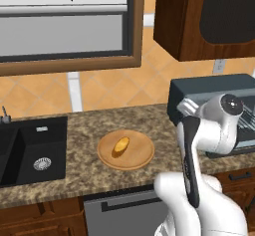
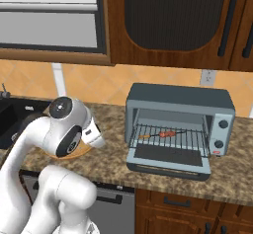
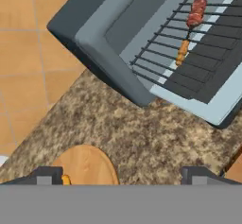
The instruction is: Pick up the kebab skewer and baguette bread, and place them inside the toaster oven. Close the toaster oven door and start by setting the timer.
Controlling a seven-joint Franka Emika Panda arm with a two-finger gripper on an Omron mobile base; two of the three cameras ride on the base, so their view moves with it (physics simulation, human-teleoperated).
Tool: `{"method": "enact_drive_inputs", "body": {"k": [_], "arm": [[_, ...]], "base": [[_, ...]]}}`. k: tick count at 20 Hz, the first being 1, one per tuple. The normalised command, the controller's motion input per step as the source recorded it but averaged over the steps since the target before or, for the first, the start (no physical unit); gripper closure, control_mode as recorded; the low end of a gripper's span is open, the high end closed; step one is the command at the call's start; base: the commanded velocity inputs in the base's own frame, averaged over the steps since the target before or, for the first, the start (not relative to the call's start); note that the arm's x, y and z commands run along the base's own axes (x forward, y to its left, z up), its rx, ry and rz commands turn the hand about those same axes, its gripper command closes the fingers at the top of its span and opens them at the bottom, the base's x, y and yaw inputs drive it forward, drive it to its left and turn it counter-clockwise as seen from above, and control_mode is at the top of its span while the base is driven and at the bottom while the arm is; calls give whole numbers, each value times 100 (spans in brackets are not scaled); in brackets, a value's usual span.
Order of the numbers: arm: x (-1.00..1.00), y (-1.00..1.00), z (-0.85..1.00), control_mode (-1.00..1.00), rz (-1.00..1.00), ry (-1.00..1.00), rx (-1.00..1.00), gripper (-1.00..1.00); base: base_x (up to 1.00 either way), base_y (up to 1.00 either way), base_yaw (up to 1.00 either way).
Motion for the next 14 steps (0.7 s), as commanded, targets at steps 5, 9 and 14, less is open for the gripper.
{"method": "enact_drive_inputs", "body": {"k": [5,9,14], "arm": [[21,100,4,-100,38,19,-4,-100],[60,100,-5,-100,23,21,-10,-100],[61,100,-40,-100,5,29,-15,-100]], "base": [[0,0,0],[0,0,0],[0,0,0]]}}
